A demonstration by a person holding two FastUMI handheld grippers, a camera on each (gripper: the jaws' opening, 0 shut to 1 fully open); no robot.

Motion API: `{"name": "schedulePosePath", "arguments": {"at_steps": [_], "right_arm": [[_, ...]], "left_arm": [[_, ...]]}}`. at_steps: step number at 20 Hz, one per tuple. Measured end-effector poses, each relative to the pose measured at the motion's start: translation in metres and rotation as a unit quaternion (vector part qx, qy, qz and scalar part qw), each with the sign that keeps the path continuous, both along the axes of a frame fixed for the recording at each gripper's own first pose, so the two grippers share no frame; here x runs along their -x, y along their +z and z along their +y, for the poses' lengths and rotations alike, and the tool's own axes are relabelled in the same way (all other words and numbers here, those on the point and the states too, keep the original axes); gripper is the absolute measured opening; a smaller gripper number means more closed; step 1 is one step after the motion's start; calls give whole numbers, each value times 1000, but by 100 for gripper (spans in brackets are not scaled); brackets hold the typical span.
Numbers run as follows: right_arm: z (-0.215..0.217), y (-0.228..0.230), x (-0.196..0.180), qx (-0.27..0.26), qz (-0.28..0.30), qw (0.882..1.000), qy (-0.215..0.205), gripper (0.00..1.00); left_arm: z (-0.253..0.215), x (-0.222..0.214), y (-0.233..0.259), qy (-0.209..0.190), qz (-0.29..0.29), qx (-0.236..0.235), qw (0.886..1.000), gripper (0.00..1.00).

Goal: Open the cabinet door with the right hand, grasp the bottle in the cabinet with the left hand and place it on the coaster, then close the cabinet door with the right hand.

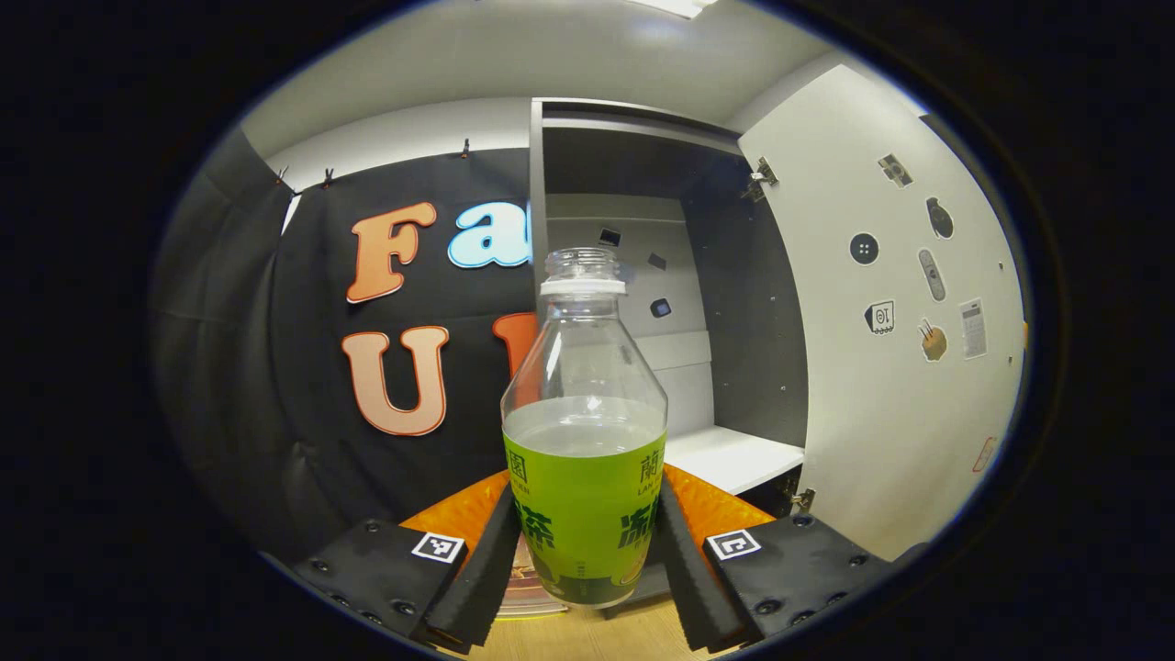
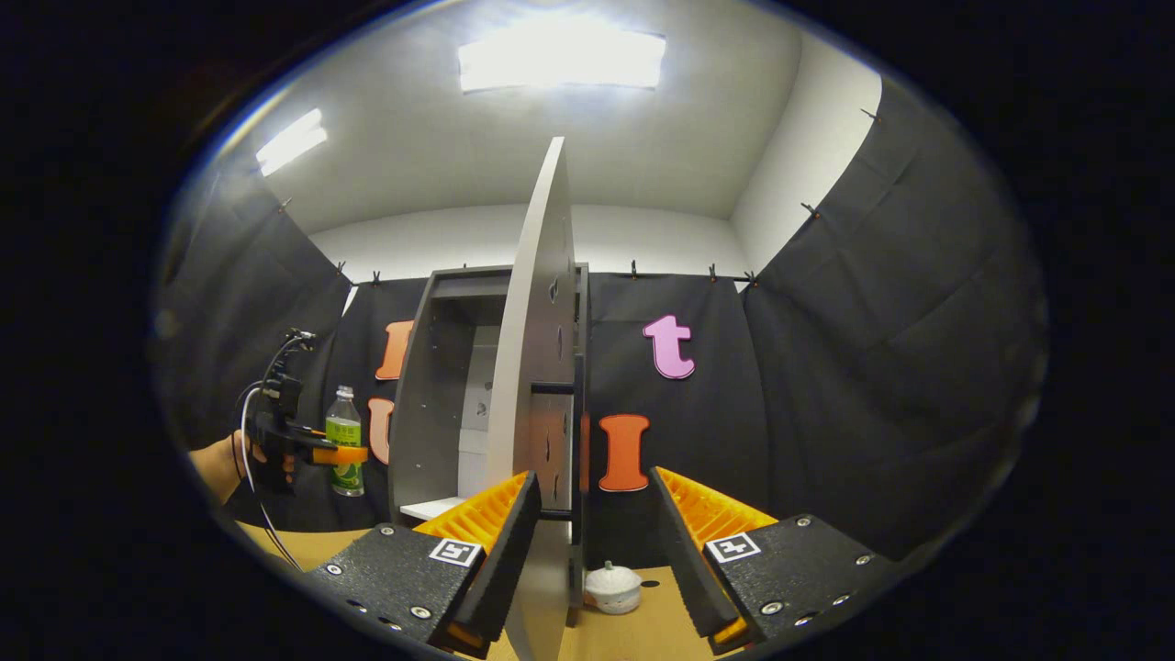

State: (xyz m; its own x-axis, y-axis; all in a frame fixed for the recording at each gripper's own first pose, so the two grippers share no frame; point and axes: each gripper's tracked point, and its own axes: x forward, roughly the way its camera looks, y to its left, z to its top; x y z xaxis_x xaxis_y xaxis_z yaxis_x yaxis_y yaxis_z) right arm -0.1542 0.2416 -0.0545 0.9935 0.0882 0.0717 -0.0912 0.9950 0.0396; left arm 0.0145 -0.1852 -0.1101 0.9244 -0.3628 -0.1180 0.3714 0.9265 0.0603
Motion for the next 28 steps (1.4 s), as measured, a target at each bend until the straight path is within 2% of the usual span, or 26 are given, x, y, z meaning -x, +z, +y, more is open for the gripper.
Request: {"name": "schedulePosePath", "arguments": {"at_steps": [1,2,11,17,28], "right_arm": [[1,0,1,1,0,1000,-1,74],[2,0,3,2,-1,1000,-1,74],[3,0,11,17,-12,1000,-13,74],[2,-1,10,5,-16,1000,-9,75],[-8,-23,-8,-34,25,999,-14,76]], "left_arm": [[5,2,-1,3,0,2,1000,79],[11,6,-2,4,1,3,1000,81],[50,29,-24,27,-5,1,1000,83],[70,39,-43,43,-8,8,999,81],[88,45,-124,48,18,15,999,81]]}}
